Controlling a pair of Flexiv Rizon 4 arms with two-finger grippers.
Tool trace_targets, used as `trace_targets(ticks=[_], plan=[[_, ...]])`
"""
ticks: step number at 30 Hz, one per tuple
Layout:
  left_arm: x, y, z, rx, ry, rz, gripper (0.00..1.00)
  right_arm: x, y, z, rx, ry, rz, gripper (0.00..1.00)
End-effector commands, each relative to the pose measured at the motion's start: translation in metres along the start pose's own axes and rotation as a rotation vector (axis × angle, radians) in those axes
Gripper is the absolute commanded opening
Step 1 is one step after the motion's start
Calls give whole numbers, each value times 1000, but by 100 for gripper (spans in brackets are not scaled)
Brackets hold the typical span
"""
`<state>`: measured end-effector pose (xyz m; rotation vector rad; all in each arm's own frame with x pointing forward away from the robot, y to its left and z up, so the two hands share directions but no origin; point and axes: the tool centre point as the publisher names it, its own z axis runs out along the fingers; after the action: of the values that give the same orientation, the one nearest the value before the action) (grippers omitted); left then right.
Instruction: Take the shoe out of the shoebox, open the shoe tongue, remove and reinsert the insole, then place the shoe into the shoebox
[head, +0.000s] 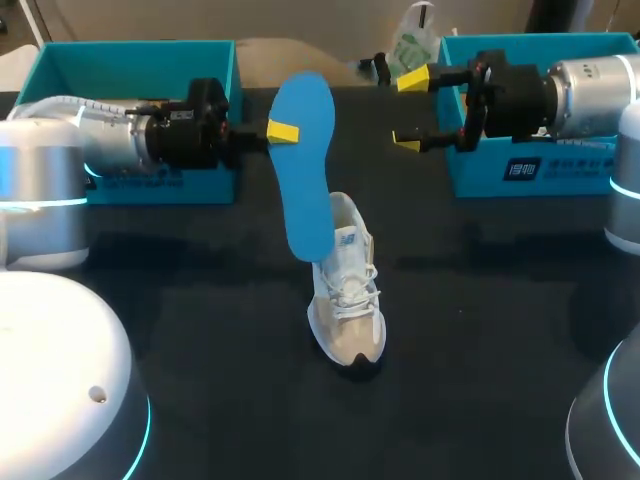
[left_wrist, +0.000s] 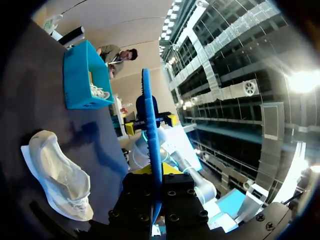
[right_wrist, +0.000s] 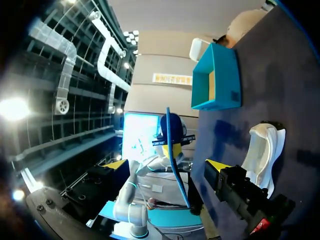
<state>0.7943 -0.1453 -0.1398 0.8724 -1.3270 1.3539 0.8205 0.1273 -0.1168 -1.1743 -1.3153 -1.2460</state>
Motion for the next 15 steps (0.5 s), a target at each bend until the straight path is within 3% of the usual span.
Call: trace_targets(ticks=[1, 12, 15], plan=[[-10, -3, 3, 14, -1, 3, 0, 0, 0, 1, -2, 0, 0, 100], [-31, -11, 5, -1, -37, -102, 0, 0, 0, 1, -2, 0, 0, 100], [-36, -14, 5, 10, -37, -113, 0, -5, -4, 0, 10, -44, 23, 100]])
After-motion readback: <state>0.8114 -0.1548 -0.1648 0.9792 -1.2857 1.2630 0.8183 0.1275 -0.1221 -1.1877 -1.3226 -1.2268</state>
